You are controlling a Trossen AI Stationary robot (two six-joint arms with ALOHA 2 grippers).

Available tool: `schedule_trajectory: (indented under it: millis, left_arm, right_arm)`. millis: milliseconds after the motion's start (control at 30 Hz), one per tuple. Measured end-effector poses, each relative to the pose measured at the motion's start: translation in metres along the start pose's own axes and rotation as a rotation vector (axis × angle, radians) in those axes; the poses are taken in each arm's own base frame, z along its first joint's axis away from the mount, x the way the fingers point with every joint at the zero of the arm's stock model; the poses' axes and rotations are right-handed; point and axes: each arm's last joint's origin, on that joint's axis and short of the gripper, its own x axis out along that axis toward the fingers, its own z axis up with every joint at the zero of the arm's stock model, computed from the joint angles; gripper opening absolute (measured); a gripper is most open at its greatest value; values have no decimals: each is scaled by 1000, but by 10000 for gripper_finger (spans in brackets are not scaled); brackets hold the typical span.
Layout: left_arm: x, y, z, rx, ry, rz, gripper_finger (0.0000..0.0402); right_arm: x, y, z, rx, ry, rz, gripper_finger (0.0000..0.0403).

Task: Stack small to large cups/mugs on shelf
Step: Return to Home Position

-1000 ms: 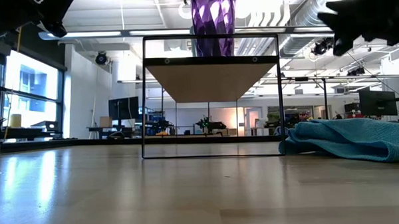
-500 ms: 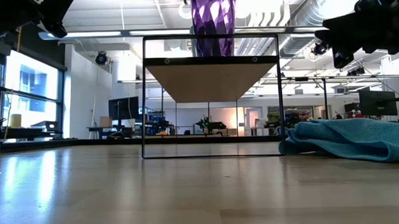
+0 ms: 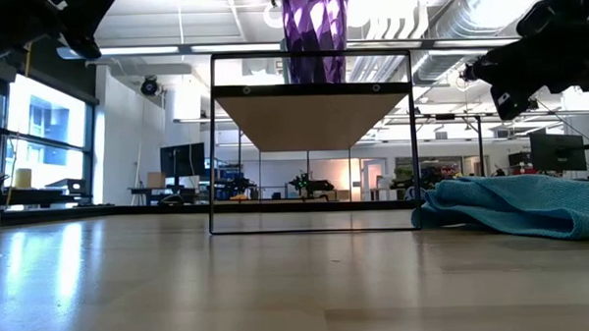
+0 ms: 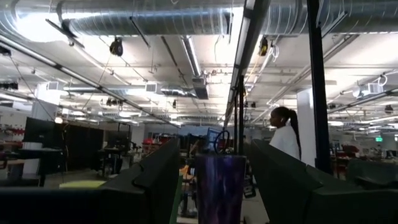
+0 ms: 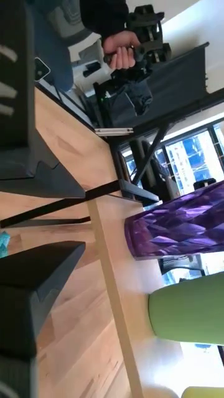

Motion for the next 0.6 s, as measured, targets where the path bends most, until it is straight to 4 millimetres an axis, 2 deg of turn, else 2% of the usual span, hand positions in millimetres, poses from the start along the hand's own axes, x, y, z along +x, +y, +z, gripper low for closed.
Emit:
schedule_trajectory:
  millis: [600]
  left_arm:
    - [-2, -1, -18, -12, 190, -8, 184]
  right_arm:
    - [4, -2, -5, -3, 55, -29, 115]
